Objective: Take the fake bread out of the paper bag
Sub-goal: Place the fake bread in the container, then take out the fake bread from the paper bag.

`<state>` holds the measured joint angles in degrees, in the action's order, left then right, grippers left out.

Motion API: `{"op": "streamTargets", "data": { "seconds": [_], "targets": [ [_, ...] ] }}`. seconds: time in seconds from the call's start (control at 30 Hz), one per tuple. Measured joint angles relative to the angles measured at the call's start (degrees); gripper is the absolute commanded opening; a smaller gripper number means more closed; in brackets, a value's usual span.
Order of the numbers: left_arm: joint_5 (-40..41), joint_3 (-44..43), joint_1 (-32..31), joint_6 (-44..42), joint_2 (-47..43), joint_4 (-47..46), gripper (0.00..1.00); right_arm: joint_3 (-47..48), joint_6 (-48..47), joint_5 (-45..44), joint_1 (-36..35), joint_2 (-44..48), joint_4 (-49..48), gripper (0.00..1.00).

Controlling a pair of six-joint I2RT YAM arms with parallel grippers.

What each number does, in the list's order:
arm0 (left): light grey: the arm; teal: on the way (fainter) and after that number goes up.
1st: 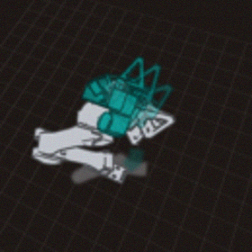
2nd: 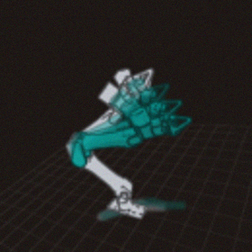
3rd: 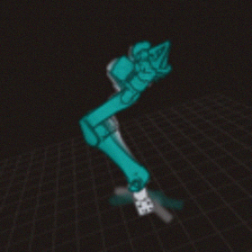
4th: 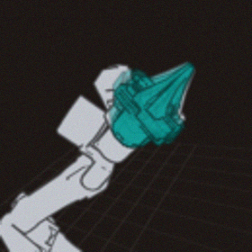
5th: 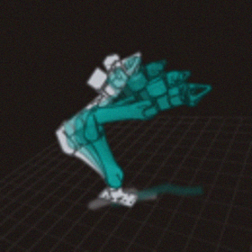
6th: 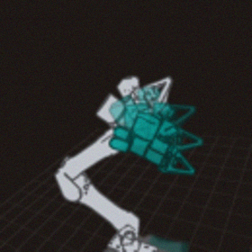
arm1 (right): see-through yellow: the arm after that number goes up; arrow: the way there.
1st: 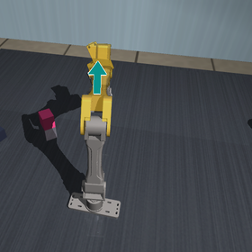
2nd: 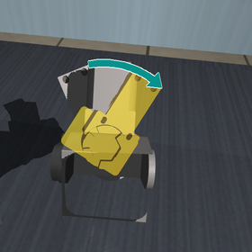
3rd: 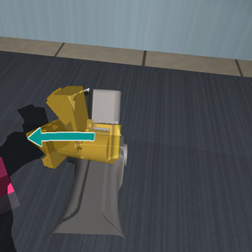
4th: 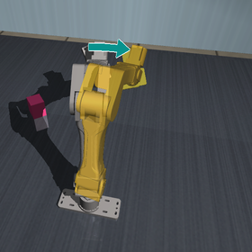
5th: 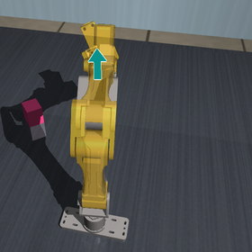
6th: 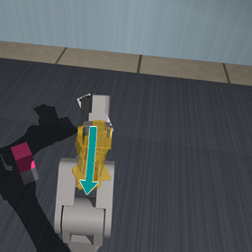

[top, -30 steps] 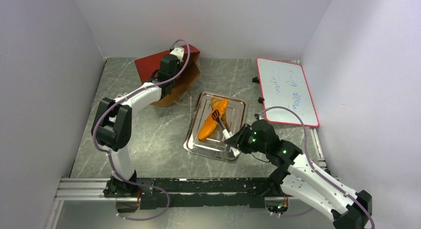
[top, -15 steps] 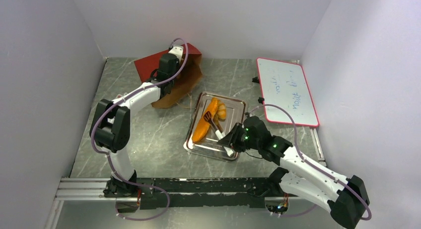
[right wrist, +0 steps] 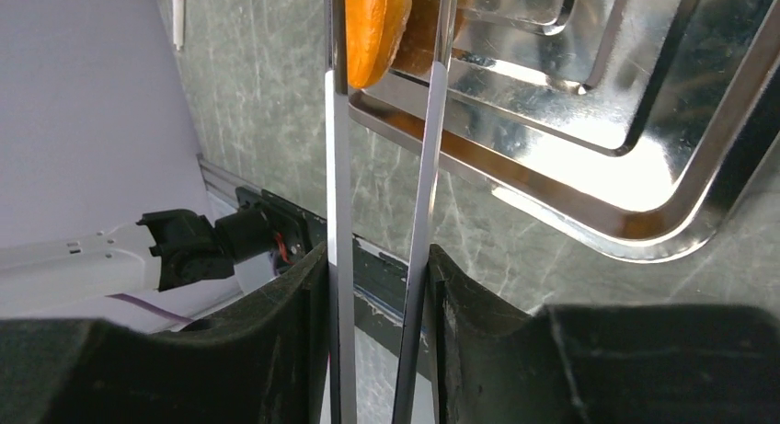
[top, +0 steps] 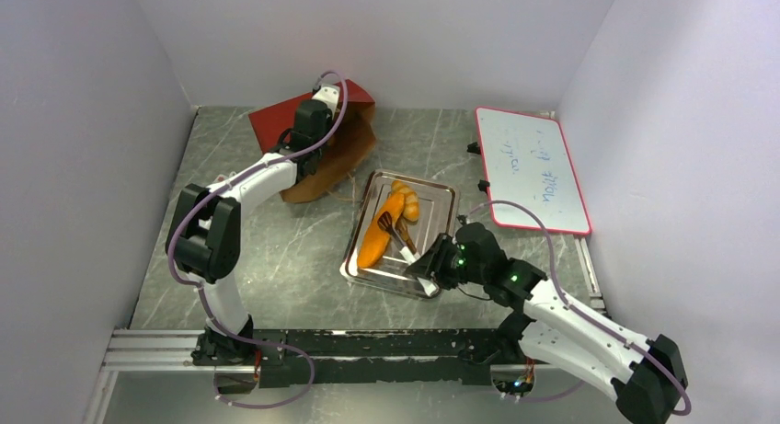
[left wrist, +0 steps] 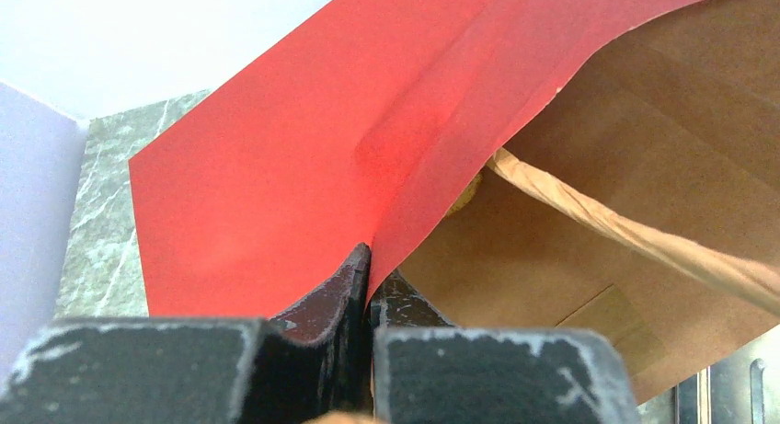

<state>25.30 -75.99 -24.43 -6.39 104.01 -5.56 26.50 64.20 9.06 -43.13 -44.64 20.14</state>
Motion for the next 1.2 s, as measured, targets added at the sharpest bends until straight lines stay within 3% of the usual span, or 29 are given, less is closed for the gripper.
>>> {"op": "streamTargets", "data": {
  "seconds": [0.7, 1.2],
  "targets": [
    [0.0, 0.0, 0.0, 0.2, 0.0, 0.8, 0.07, 2.2, 0.5, -2.0, 0.0, 7.5, 9.1, 0.41],
    [-0.5, 0.0, 0.0, 0.2, -0.7, 1.2, 0.07, 10.8, -0.4, -2.6, 0.0, 6.2, 12.2, 0.38]
  ]
}}
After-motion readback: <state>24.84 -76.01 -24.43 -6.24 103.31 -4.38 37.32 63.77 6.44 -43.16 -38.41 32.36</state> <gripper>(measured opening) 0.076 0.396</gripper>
